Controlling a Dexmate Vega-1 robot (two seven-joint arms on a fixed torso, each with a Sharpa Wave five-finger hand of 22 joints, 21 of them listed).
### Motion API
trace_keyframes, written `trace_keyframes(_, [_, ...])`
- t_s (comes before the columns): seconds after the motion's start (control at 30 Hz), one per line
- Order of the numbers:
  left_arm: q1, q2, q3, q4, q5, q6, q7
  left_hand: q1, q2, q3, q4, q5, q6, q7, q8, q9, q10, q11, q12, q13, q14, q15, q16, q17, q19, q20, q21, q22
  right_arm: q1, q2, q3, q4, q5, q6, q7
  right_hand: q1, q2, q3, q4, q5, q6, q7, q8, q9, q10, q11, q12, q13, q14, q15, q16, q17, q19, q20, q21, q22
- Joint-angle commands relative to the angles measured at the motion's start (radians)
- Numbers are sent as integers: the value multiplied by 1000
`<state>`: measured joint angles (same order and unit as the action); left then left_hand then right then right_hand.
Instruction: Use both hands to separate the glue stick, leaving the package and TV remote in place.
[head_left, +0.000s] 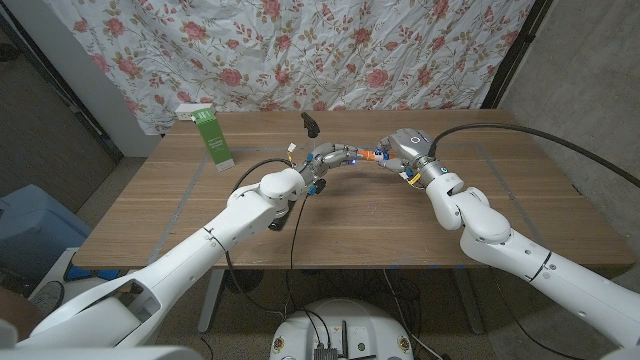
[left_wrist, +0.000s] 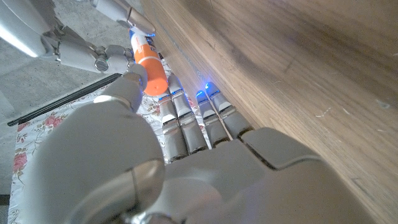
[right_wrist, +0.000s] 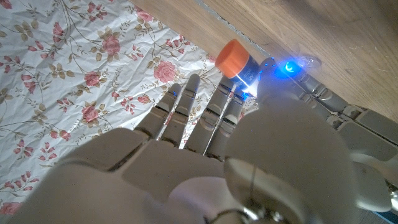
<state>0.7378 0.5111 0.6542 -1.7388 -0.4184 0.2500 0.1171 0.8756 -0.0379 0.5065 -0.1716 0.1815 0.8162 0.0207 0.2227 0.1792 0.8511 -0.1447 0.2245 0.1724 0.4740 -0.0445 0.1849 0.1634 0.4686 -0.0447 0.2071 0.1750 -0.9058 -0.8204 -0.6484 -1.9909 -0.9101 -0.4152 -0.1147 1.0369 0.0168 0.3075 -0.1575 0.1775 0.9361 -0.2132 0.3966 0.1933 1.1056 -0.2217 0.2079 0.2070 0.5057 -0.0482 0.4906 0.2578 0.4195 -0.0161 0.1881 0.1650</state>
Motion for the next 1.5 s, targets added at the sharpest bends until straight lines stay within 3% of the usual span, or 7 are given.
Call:
trace_keyframes(0.03, [-2, -6, 2, 4, 11, 3, 14, 18, 5, 0, 0, 3, 35, -1, 5, 2, 36, -14, -3, 3, 14, -43, 6, 1, 13, -8, 3, 2, 8, 2, -5, 6, 4, 3, 5, 8, 18, -3, 4, 5, 24, -12, -1, 3, 7, 3, 4, 5, 7, -134, -1, 5, -6, -3, 2, 4])
trace_keyframes(0.53, [0, -8, 3, -10, 27, 35, 48, 42, 27, -8, -2, 3, 104, -10, 6, 4, 113, -26, -1, 4, 35, -64, 6, 1, 30, -14, 6, 3, 16, 8, -13, 18, 2, 12, -3, 9, 22, -3, 3, 5, 29, -12, -3, 4, 8, 2, 4, 5, 9, -137, 0, 7, -6, -4, 2, 4])
trace_keyframes(1.5, [2, -14, 2, -5, 24, 32, 50, 53, 39, -20, -1, 2, 142, -27, -1, 5, 148, -30, -10, 6, 54, -73, 5, 1, 39, -24, 7, 4, 17, 4, -5, 30, 31, 22, -20, 16, 33, -3, 1, 4, 62, -12, 4, 7, 14, 2, 6, 6, 9, -140, 3, 12, -8, -6, 2, 4])
